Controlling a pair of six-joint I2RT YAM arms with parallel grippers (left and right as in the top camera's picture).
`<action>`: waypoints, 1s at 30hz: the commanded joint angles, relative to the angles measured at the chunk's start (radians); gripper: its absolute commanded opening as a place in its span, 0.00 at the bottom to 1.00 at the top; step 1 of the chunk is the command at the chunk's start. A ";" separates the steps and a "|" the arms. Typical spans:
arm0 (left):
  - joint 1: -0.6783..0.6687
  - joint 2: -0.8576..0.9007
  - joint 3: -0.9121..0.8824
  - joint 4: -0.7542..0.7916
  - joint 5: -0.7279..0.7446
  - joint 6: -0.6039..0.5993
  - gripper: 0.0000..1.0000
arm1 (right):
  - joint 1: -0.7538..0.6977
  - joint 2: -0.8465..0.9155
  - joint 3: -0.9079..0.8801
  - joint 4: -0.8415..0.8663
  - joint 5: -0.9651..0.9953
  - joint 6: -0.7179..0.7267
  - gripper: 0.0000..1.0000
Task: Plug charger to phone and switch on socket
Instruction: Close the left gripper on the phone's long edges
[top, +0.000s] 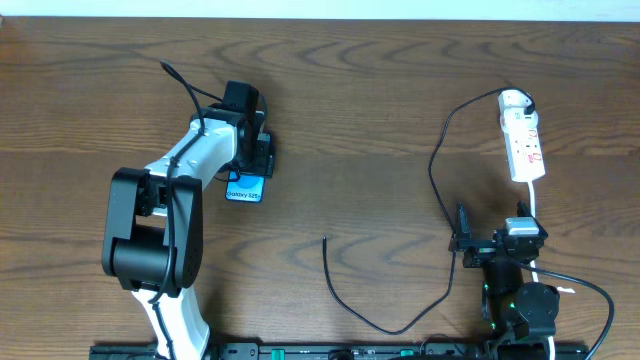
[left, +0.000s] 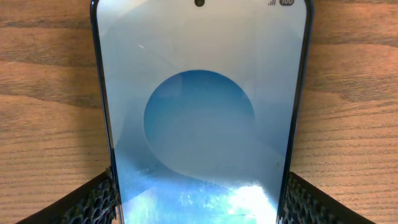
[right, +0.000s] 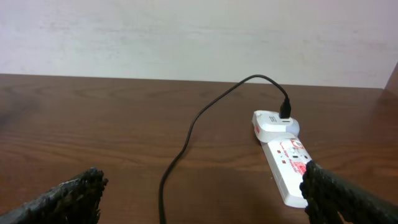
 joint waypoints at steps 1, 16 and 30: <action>0.000 0.002 -0.011 -0.008 -0.014 0.003 0.75 | -0.007 -0.006 -0.001 -0.004 0.009 -0.011 0.99; 0.000 0.002 -0.011 -0.008 -0.014 0.003 0.72 | -0.007 -0.006 -0.001 -0.004 0.009 -0.011 0.99; 0.000 0.002 -0.011 -0.008 -0.014 0.003 0.57 | -0.007 -0.006 -0.001 -0.004 0.009 -0.011 0.99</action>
